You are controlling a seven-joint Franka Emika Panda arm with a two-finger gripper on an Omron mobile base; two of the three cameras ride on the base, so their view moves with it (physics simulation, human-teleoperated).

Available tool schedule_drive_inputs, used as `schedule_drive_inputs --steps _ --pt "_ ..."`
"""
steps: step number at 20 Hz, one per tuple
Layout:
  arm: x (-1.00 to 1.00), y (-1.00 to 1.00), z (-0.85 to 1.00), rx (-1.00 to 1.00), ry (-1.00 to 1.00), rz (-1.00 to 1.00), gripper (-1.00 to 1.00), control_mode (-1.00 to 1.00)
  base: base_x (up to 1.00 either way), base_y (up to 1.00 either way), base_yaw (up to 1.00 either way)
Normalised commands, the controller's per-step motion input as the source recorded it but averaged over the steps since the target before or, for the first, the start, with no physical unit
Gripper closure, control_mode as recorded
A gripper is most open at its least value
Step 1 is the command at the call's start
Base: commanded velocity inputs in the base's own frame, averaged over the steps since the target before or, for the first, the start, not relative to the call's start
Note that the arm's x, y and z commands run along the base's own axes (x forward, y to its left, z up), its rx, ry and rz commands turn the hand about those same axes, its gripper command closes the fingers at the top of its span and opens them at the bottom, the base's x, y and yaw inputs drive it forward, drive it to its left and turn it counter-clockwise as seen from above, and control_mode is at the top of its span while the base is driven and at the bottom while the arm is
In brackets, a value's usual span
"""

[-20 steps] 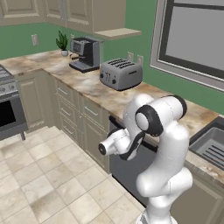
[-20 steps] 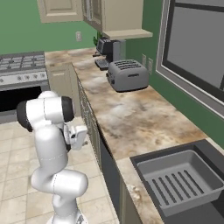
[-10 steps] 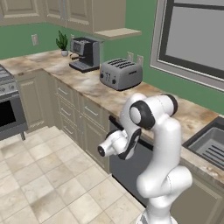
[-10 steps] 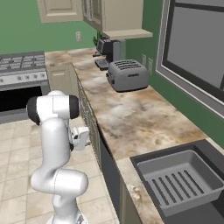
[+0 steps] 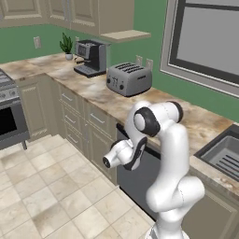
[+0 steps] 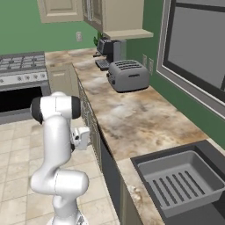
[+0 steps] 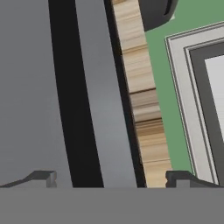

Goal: Open the dishwasher door and pull out the top rack.

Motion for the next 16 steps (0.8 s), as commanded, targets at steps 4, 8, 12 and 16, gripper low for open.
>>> schedule_drive_inputs --steps 4,8,12,16 --pt "0.20 -0.10 -0.04 -0.03 -0.02 0.00 -1.00 -1.00 0.00 0.00 0.00" --pt "0.25 -0.10 -0.08 -0.02 0.00 0.00 -1.00 -1.00 0.00 0.00 0.00" --pt "0.22 -0.11 -0.11 -0.02 0.00 0.00 -1.00 -1.00 0.00 0.00 0.00" --pt "0.19 -0.10 -0.17 -0.02 0.00 0.00 -1.00 -1.00 0.00 0.00 0.00"
